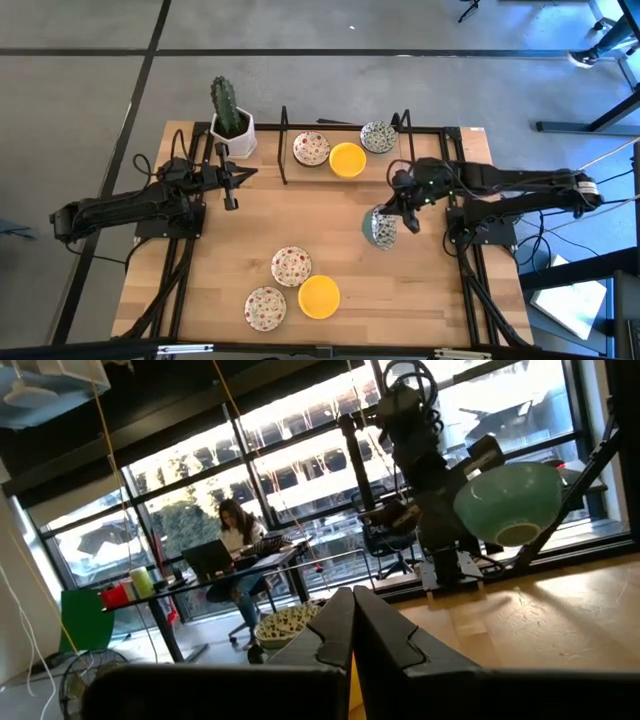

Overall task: Pick & Place Mini bowls
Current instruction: Stack the blue black bowl on top of the blue black bowl on the shelf

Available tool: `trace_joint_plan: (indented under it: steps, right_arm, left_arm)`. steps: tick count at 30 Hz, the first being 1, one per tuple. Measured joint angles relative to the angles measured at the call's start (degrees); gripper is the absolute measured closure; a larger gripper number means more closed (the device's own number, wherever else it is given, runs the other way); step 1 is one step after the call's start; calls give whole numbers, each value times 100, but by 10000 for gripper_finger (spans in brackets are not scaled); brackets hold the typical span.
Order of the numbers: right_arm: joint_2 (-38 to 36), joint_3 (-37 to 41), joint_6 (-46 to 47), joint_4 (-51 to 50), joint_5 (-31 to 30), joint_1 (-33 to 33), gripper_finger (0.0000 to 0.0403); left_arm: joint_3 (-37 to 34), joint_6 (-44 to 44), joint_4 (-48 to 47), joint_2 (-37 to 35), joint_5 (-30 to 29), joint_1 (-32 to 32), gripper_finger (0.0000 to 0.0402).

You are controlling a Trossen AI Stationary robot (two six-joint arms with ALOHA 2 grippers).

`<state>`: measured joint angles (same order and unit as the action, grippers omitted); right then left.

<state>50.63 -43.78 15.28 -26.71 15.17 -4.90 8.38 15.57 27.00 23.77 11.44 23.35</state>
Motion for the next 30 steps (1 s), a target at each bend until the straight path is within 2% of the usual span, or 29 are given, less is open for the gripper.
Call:
trace_joint_plan:
  steps: [5,12,21,26,30]
  right_arm:
    - [-424,544,235,570,-1,1,390]
    - [-1087,1732,795,1488,-36,1,390]
    - [-1553,2580,1027,1980,-212,3,389]
    - [-1596,2656,1009,2283,-336,5,389]
    - [-1547,2158,662,2187,-817,3,389]
  left_arm:
    - [0,-2,-23,0,0,0,398]
    - [0,-44,-26,0,0,0,398]
    - [0,-44,-26,0,0,0,398]
    - [0,-89,-28,0,0,0,398]
    - [0,-145,-28,0,0,0,398]
